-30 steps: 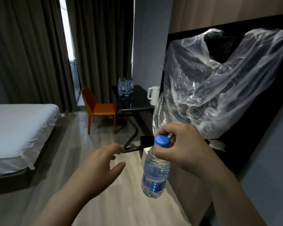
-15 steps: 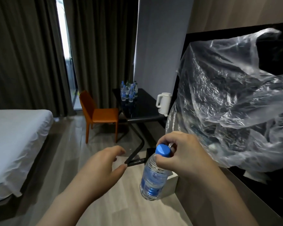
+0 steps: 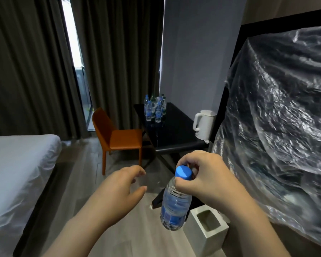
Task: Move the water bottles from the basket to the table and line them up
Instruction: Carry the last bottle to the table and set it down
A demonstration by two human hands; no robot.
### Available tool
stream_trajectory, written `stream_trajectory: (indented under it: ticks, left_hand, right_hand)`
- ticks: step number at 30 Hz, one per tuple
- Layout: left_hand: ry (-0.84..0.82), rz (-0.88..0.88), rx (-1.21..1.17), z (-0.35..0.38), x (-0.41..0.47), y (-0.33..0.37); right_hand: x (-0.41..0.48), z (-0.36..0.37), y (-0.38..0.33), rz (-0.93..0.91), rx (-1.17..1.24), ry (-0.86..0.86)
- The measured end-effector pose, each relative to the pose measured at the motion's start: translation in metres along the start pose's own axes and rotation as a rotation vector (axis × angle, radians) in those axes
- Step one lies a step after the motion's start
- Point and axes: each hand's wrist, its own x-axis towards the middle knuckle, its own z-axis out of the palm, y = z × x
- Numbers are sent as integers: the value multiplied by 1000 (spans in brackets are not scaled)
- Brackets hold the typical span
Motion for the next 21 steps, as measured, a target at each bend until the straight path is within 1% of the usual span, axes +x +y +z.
stream_trajectory:
  ticks: [4, 9, 17, 21]
  left_hand:
    - [24, 0, 10, -1, 65, -26]
    - [6, -11, -24, 2, 131, -63]
    - [0, 35, -73, 4, 252, -145]
    - [-8, 62, -89, -8, 318, -190]
  right_hand:
    - [73, 12, 20, -25, -29, 13]
    - [148, 33, 42, -24, -28, -11]
    - [262, 94, 69, 34, -22, -33]
    - [327, 123, 71, 74, -26, -23]
